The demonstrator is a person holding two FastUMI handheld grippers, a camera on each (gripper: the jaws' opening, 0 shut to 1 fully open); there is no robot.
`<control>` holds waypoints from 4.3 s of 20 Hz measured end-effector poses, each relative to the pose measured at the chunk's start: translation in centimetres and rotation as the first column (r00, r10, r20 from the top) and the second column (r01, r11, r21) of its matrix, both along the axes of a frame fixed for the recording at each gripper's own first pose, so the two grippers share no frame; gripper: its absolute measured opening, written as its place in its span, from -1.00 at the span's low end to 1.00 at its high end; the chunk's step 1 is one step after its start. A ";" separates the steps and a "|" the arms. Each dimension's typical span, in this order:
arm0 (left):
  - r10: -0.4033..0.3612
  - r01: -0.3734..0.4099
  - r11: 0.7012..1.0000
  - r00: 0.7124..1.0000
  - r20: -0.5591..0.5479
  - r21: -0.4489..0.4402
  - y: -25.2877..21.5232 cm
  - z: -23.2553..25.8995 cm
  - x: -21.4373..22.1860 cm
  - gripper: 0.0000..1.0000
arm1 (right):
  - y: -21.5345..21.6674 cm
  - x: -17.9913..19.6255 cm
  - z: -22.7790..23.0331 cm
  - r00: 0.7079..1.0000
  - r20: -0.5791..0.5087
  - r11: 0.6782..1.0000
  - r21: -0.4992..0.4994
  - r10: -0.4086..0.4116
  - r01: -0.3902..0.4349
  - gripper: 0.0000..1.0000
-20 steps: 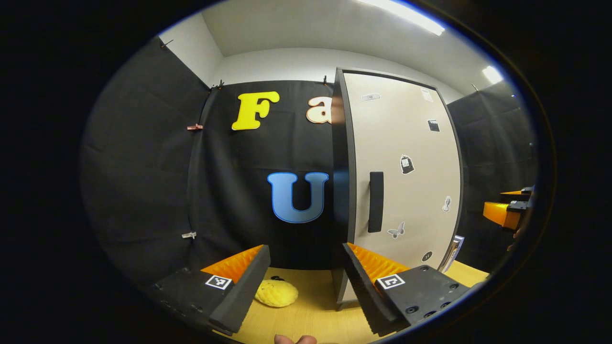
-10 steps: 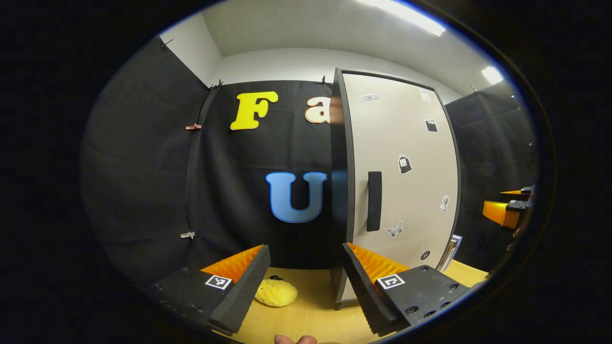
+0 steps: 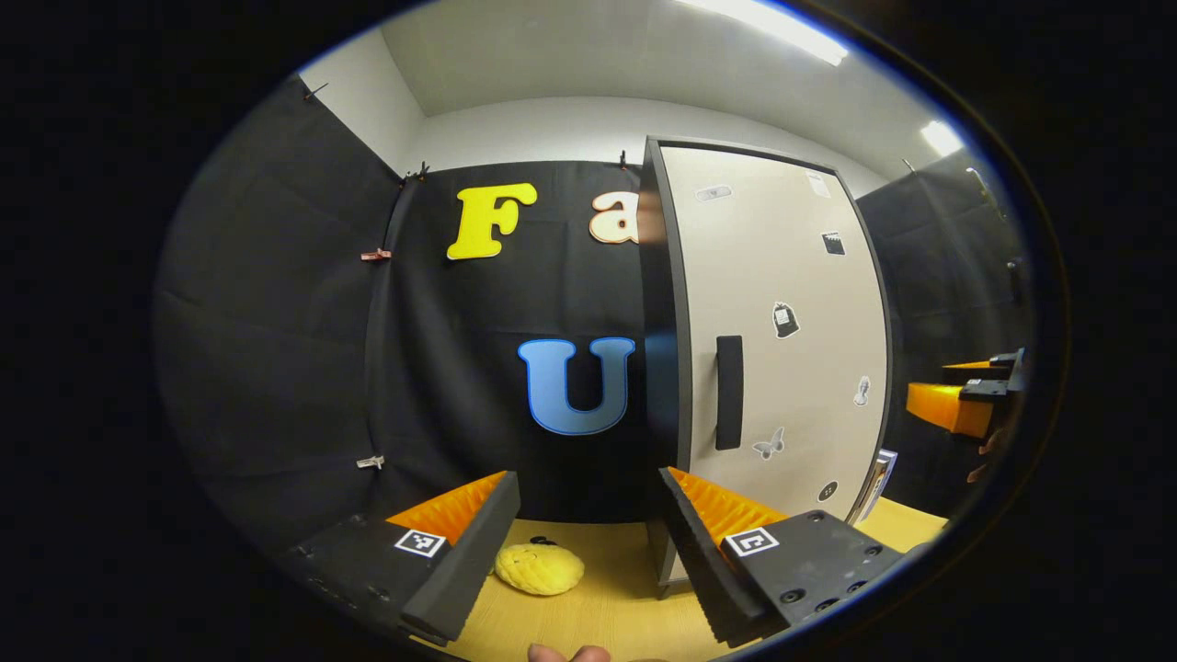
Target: Open the cabinet door with the right hand, grasp the bottle in the cabinet with the left hand and place it on the coaster, then close the cabinet door with the right hand.
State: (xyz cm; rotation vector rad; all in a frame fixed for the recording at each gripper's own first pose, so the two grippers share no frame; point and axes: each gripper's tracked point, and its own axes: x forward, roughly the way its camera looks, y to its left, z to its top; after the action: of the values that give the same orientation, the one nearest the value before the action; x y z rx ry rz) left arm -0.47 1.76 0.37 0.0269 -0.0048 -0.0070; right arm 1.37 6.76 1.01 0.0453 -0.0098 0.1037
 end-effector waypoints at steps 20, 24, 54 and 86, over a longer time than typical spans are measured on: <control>0.090 -0.092 0.995 0.995 -0.040 -0.033 6.9 -2.7 -2.4 0.90 | 17.0 8.8 -0.8 0.988 -0.004 0.988 0.035 0.153 -0.153 0.95; 0.115 -0.116 0.993 0.992 -0.049 -0.034 8.3 -3.1 -2.9 0.89 | 17.9 12.1 -1.4 0.993 -0.018 0.993 0.014 0.118 -0.117 0.95; 0.147 -0.149 0.989 0.988 -0.047 -0.023 6.6 -2.4 -5.5 0.89 | 12.6 1.8 0.2 0.953 -0.041 0.954 0.054 0.299 -0.296 -0.60; -0.007 0.007 1.000 0.999 -0.041 -0.019 -2.8 -1.6 -1.5 0.89 | -9.8 -4.9 0.6 0.994 -0.109 0.997 0.080 0.007 0.001 -0.75</control>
State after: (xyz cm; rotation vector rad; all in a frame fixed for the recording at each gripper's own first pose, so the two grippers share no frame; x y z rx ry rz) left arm -1.97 -1.02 -1.21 0.0079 0.0361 -0.0145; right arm -3.51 -3.03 1.63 0.1314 0.0952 0.1037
